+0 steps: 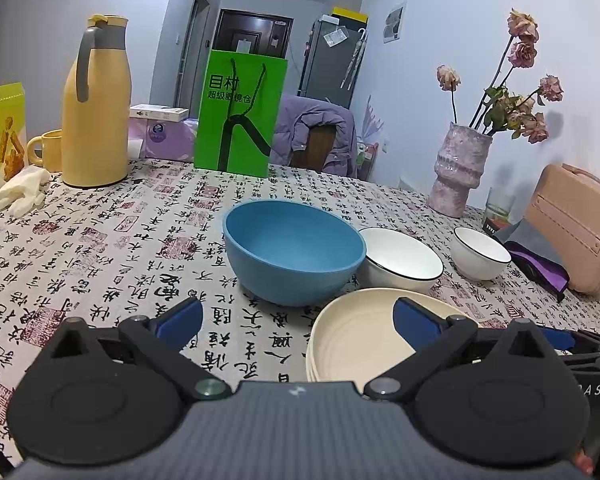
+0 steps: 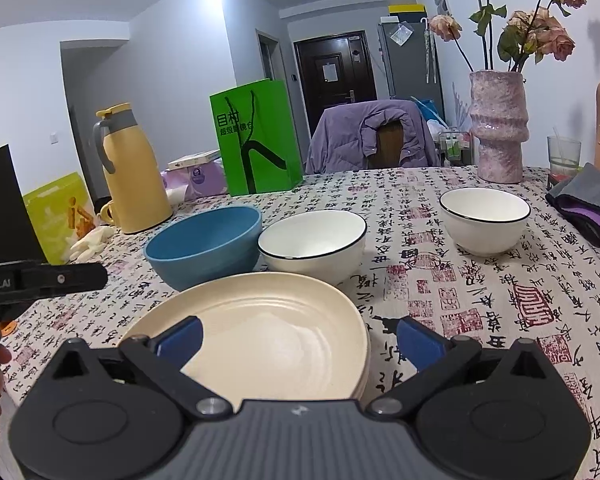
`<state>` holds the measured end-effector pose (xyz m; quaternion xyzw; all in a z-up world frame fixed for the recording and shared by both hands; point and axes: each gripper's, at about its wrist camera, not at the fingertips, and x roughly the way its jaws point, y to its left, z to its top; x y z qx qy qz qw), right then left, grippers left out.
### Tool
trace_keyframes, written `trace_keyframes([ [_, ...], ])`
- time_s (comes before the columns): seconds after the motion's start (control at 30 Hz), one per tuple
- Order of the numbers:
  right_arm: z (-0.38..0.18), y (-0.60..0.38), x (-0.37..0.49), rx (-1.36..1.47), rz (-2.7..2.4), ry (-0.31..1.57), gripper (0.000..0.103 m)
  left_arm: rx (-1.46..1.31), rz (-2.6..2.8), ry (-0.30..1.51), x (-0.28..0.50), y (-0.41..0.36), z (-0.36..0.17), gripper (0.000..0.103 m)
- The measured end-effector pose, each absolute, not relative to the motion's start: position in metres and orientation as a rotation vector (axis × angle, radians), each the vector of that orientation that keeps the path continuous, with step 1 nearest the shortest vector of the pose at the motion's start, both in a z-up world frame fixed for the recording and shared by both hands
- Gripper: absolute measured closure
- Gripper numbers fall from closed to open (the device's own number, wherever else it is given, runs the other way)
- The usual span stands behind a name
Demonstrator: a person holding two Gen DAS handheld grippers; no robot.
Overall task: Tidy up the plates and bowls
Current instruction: 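Move both grippers to the rim of the blue bowl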
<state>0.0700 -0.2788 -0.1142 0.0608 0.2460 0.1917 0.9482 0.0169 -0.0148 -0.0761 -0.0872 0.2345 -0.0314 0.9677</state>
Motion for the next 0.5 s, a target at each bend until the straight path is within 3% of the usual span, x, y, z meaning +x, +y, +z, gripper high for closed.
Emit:
trace_keyframes([
  [0.5,-0.107,-0.269,0.081,0.122,0.403,0.512,0.000,-0.179,-0.061,0.463,0.021,-0.005,-0.071,0.000],
])
